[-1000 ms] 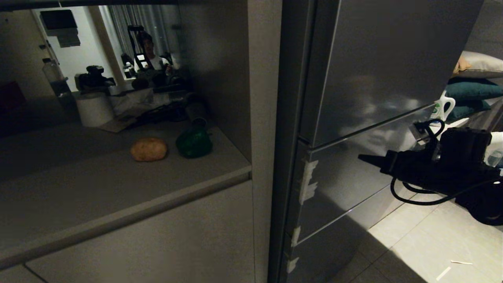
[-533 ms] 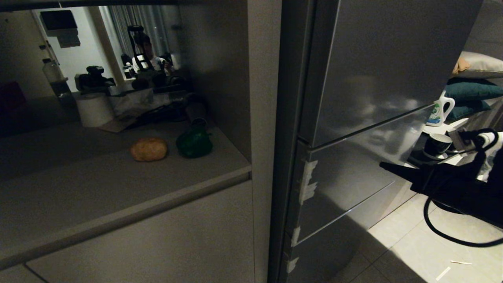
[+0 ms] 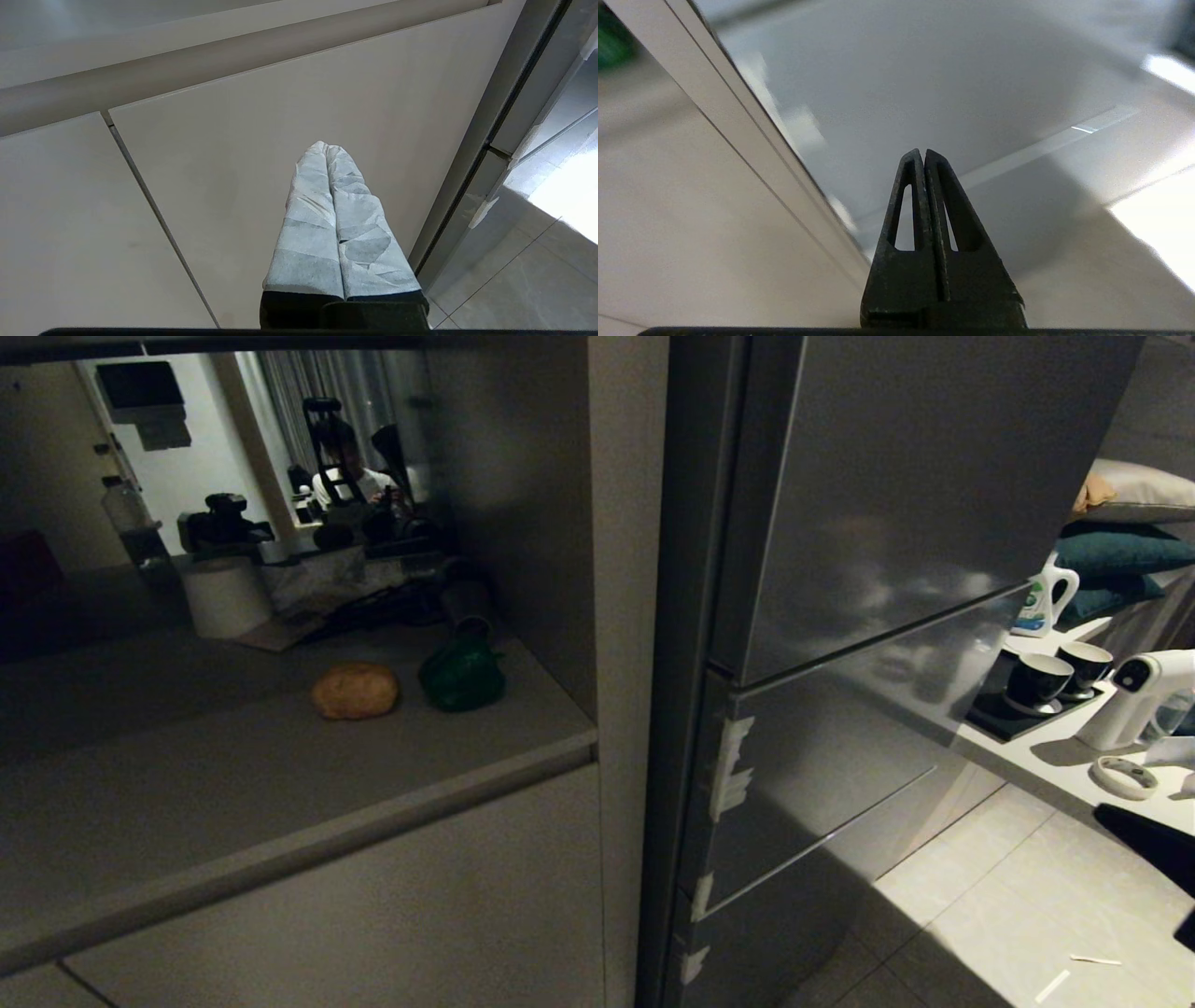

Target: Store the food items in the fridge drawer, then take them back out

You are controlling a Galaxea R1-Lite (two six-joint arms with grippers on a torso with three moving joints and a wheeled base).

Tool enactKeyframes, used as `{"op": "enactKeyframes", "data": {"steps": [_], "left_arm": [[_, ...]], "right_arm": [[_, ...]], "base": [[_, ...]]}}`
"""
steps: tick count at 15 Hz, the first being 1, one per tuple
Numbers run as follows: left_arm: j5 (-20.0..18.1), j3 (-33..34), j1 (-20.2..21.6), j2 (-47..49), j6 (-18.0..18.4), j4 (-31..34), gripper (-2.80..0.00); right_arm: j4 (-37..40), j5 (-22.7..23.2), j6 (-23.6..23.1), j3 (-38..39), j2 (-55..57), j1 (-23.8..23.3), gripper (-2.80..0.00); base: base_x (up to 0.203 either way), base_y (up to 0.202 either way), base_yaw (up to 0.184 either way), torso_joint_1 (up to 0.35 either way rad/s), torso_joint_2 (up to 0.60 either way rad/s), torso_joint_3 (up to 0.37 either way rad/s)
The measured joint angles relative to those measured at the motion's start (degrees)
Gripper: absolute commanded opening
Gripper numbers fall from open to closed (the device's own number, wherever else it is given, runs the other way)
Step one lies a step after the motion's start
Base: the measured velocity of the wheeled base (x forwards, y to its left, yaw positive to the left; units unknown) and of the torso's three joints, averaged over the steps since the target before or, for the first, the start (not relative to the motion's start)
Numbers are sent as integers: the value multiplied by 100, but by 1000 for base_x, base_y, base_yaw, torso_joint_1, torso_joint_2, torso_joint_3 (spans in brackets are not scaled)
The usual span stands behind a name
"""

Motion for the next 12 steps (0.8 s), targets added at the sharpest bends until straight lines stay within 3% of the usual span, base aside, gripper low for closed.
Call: {"op": "enactKeyframes", "data": {"steps": [5,10,12], "left_arm": [[0,0,0,0,0,-1,-280],[0,0,6,0,-7,-1,-280],[0,0,4,0,-7,-1,-280]], "right_arm": [[1866,-522,-637,976,-2631,70,-280],[2512,-1080,-1440,1352,-4410,171,-280],[2588,-1182,-1347,1361,-4761,171,-280]], "base": [[0,0,0,0,0,0],[0,0,0,0,0,0],[0,0,0,0,0,0]]}}
